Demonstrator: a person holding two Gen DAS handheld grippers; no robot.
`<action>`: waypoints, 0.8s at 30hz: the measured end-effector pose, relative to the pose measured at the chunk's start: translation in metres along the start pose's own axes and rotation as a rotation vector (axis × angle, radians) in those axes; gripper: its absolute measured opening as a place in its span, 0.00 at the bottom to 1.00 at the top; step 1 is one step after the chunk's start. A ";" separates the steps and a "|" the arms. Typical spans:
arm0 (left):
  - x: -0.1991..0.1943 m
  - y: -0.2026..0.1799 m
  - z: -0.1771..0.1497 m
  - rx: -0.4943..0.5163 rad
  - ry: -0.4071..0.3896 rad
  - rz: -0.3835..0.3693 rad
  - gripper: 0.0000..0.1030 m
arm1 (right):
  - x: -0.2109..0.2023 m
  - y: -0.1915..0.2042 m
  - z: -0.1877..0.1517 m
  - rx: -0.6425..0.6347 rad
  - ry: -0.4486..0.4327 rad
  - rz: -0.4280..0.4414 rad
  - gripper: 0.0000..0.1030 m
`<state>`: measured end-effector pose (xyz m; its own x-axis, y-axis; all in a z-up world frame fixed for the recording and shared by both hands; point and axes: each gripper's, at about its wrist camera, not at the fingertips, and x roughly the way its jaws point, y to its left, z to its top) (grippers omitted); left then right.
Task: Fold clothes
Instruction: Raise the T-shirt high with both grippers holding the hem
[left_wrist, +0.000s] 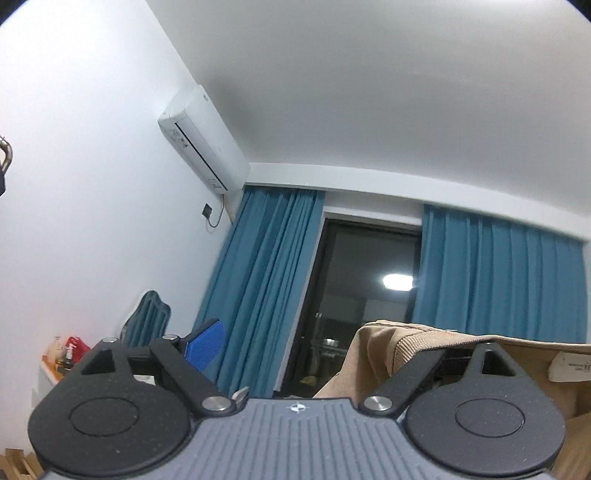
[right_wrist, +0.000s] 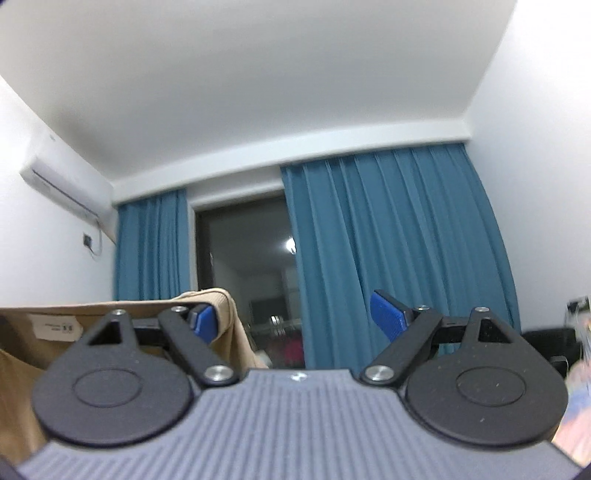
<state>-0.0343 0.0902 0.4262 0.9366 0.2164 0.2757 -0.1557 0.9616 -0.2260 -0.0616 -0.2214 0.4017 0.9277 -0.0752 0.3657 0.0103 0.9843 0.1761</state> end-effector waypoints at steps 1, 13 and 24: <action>0.002 -0.003 0.011 -0.001 0.003 -0.004 0.89 | 0.002 0.000 0.012 0.005 -0.005 0.011 0.83; 0.105 -0.013 -0.077 0.115 0.111 -0.001 0.93 | 0.062 -0.010 -0.027 -0.030 0.116 -0.015 0.83; 0.264 -0.015 -0.299 0.213 0.275 0.061 0.96 | 0.206 -0.033 -0.267 -0.089 0.347 -0.116 0.83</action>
